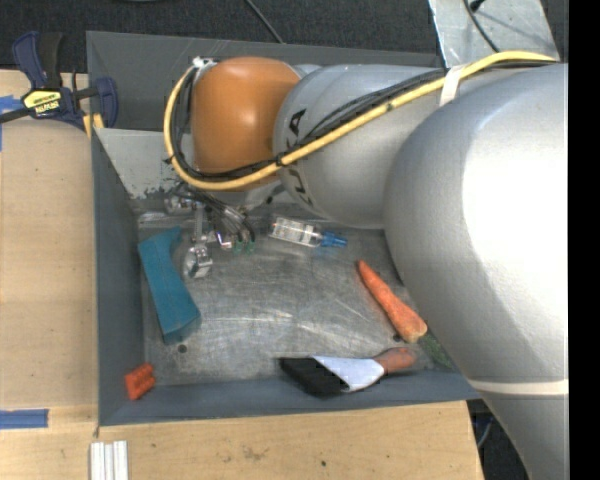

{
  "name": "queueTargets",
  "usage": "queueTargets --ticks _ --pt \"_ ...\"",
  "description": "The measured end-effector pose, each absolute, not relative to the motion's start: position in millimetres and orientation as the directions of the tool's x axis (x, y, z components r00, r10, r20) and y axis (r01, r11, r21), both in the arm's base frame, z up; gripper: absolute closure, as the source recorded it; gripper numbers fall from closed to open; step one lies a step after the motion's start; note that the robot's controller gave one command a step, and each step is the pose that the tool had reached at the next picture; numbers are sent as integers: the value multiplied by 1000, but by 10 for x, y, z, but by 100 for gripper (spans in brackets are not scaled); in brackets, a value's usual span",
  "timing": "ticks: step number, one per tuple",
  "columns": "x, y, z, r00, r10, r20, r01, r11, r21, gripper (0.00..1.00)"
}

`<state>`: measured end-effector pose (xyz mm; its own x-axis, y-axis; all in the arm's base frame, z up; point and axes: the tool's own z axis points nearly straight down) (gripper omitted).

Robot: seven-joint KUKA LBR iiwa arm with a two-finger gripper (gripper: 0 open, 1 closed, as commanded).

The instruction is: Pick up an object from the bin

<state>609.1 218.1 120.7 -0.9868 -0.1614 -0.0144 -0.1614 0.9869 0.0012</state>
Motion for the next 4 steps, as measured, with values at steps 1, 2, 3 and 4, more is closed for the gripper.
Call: queueTargets --ticks 1,2,3,4 --pt "6136 2225 945 -981 -194 -7 -194 981 -3 0" --pt "6157 2333 928 -910 -414 -5 -414 910 -6 0" --pt "6267 2286 759 -933 -359 3 -359 933 -4 100" --pt "6267 2286 759 -933 -359 3 -359 933 -4 100"
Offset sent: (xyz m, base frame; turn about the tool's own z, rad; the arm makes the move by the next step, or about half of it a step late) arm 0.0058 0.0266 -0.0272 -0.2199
